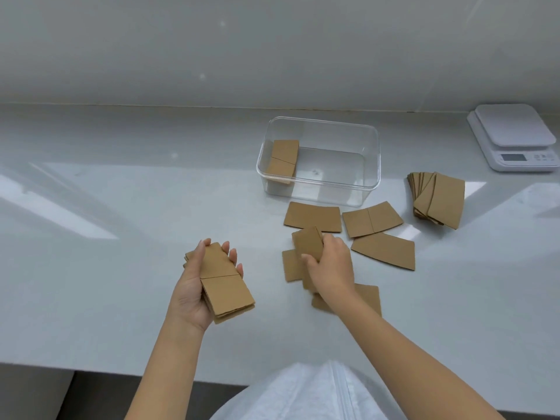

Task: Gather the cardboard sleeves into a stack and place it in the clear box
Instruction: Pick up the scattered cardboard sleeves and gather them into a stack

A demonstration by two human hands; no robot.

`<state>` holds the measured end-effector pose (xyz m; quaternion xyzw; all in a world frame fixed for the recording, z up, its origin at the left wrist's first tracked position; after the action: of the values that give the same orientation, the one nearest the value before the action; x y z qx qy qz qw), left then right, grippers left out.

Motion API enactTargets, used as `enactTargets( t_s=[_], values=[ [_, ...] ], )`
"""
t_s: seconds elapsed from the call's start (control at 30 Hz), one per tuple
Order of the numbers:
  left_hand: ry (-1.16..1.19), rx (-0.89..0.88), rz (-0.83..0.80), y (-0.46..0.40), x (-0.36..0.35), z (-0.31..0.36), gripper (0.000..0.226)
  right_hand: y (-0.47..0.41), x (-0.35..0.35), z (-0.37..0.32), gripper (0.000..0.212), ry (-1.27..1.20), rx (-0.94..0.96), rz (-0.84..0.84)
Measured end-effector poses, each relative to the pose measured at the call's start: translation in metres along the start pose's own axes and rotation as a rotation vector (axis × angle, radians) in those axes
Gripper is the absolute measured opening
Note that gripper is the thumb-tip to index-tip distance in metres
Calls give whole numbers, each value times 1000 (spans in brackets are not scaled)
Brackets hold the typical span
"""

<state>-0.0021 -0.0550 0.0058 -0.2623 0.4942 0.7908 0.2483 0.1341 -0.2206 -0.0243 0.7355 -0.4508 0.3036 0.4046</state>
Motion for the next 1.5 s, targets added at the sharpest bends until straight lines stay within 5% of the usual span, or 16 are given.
enactTargets(
  t_s=[0.33,0.5,0.63,0.73,0.83,0.9,1.1,1.2,1.5],
  values=[
    [-89,-2,29,-3,-3,-38,21,-1,-4,-3,40,198,37,23],
    [-124,4,65,0,-1,-29,18,-8,2,1,71,70,-66,-53],
    [-123,10,77,2,3,-23,14,-7,4,-7,36,95,22,-105],
    [-105,26,77,2,9,-16,15,0,15,-17,22,-174,50,-124],
    [-80,36,87,0,12,-10,14,9,30,-17,22,-708,-173,-170],
    [-48,40,86,-2,13,-7,12,14,32,-11,18,-771,-276,-206],
    [0,64,39,-10,5,-5,14,19,12,3,22,-724,-490,-403],
    [-15,82,34,-12,-2,-5,14,12,2,-1,30,-619,-523,-347],
    [-25,63,47,-20,-8,7,13,-9,-15,-47,37,100,-220,-127]
  ],
)
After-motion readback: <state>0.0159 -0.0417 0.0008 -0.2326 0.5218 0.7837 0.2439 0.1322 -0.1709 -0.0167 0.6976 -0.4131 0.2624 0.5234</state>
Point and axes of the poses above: each hand's wrist, its own y-axis away from the middle knuckle, its own x-axis out of the back of the hand, z = x × y, the point moved 3 cm from there along -y, towards the middle knuckle, and after that the axes turned 8 degrees about y, right-handed, at the moved point
